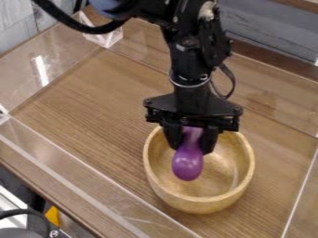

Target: Remove the purple eggplant from inside the brown bowl and put it on the table

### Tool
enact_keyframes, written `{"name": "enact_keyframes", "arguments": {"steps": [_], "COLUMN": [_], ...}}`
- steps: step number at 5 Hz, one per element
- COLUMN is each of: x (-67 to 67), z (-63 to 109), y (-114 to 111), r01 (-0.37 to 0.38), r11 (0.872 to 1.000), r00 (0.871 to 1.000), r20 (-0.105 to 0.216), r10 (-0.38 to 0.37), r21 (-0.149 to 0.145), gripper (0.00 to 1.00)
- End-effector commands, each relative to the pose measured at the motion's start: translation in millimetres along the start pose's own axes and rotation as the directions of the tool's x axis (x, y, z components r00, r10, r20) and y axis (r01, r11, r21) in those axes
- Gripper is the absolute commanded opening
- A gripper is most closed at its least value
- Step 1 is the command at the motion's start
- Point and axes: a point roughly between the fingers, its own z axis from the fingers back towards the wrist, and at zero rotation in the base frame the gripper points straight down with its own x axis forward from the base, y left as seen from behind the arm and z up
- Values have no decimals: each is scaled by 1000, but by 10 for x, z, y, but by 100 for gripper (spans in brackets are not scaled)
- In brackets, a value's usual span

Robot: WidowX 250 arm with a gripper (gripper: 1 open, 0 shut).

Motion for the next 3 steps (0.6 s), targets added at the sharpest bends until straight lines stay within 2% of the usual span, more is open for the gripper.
{"name": "enact_keyframes", "arguments": {"steps": [1,3], "x": [51,20], "z": [119,106], "y": [-36,-22], "r01": [4,-5], "r11": [1000,1000], "r00": [998,998], "r20": [57,67], "r10": [-3,6], "r21": [-24,-20], "gripper": [0,0]}}
